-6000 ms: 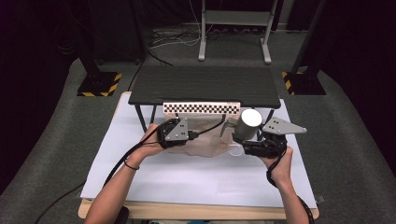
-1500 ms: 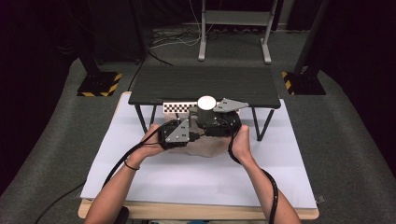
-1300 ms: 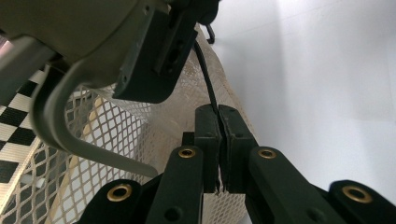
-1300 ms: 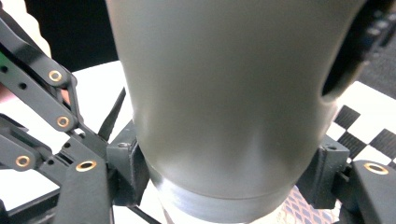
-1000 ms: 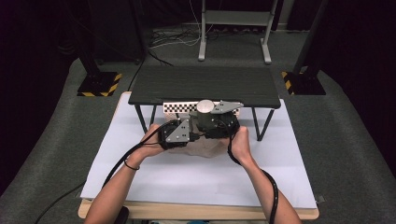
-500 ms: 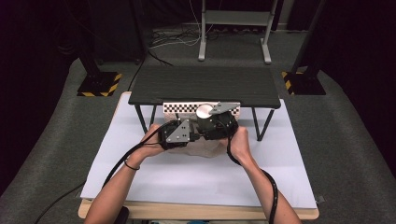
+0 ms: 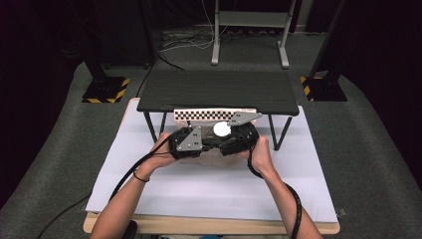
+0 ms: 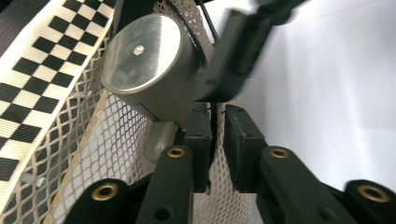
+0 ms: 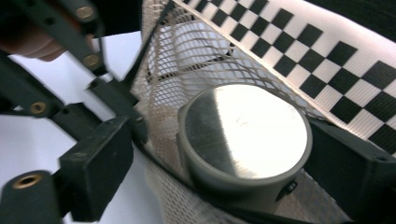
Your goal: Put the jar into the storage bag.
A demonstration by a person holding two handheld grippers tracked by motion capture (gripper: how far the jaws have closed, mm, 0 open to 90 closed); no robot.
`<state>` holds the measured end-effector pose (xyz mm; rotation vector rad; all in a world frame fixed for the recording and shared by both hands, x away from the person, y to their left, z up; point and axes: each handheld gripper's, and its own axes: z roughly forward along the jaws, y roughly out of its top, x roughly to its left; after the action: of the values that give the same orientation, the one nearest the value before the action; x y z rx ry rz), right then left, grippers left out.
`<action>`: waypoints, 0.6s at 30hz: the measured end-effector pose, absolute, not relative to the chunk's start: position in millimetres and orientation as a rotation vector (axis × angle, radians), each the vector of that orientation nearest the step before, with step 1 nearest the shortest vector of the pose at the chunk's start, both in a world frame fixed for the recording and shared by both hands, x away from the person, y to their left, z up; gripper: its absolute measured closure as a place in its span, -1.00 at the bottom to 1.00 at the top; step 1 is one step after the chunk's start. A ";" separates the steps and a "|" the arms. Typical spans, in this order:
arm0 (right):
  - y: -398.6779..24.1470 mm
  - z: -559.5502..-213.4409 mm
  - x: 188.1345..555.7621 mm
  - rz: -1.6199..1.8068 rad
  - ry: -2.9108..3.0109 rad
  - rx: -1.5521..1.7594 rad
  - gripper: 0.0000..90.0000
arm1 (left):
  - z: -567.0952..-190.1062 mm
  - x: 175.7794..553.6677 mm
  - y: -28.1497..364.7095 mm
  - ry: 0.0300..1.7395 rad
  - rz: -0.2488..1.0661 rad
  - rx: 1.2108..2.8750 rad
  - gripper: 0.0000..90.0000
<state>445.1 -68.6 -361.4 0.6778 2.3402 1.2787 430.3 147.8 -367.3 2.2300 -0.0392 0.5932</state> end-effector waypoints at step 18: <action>-159.3 -380.1 402.5 1.346 2.163 0.827 -0.94 | -369.8 421.9 168.2 0.150 0.578 2.225 -0.69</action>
<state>402.5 -159.3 -380.1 0.8270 2.1631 1.3457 421.9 168.2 -369.8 2.2254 0.1502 0.5784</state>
